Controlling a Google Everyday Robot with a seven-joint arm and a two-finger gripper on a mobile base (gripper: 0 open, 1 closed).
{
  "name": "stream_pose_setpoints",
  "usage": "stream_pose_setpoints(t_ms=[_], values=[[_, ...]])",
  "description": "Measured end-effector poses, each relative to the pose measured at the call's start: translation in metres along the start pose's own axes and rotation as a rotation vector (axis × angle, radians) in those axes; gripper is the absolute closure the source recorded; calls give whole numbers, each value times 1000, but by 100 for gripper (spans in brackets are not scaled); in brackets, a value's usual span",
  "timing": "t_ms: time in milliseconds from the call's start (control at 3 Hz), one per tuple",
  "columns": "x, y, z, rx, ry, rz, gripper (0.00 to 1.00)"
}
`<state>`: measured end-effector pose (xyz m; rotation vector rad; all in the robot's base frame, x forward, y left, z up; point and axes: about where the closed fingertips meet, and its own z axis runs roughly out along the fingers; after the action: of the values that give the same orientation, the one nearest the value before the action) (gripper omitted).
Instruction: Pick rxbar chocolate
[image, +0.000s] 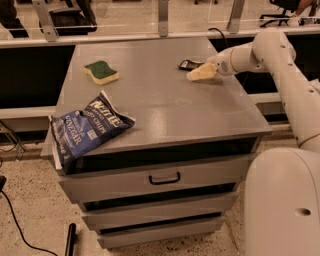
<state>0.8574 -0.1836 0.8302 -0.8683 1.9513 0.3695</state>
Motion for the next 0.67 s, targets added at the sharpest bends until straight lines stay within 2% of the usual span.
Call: stream_pose_setpoints(t_ms=[333, 667], values=[[-3, 0, -2, 0, 0, 0, 87], [-7, -1, -4, 0, 0, 0, 100]])
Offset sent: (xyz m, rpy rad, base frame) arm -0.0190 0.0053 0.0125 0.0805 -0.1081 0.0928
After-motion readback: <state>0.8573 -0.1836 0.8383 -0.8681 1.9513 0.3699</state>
